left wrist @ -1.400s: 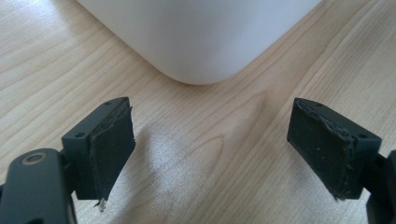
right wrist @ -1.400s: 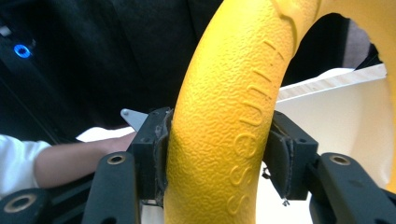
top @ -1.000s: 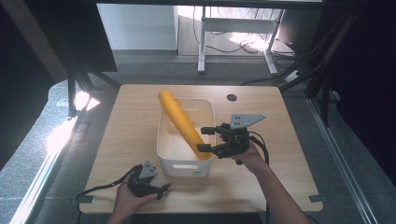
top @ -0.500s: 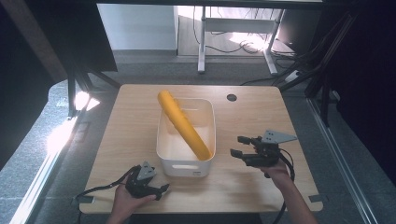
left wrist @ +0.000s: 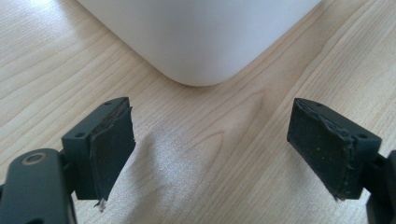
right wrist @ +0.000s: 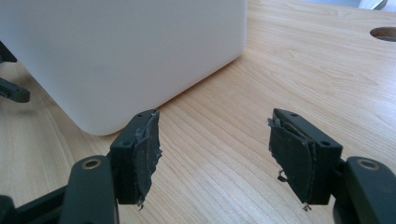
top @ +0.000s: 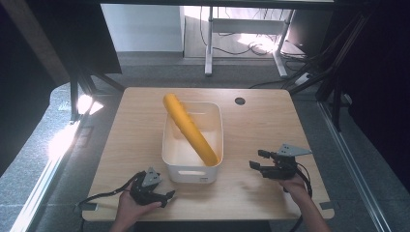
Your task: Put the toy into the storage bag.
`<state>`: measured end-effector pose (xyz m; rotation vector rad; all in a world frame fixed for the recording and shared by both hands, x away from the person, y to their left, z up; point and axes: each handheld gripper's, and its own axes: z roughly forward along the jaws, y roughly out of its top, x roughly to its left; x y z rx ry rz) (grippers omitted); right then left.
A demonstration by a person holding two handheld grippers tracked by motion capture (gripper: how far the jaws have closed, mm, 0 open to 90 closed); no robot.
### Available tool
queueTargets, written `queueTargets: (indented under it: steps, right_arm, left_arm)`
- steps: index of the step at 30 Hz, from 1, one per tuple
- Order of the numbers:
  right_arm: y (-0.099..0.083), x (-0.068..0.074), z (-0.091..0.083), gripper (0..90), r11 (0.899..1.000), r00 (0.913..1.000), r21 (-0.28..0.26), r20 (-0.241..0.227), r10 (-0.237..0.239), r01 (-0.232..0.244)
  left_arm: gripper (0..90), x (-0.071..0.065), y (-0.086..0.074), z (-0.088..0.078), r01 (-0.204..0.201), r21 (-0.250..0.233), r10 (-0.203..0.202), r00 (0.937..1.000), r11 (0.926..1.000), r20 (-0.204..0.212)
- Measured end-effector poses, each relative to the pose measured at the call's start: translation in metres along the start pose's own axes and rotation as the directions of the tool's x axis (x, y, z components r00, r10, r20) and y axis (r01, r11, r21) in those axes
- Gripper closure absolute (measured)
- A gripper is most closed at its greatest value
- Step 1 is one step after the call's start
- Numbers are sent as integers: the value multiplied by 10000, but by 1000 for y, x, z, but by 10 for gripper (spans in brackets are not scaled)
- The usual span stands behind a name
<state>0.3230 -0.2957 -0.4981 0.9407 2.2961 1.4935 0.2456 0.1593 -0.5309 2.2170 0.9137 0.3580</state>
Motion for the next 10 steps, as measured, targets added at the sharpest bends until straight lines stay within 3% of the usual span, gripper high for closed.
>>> queueTargets:
  steps: [10]
  right_arm:
    - [-4, -2, 1, 331, 9999, 9998, 143, 215, -13, 10]
  left_arm:
    - [150, 0, 0, 1, 1, -24, -1, 10000, 10000, -46]
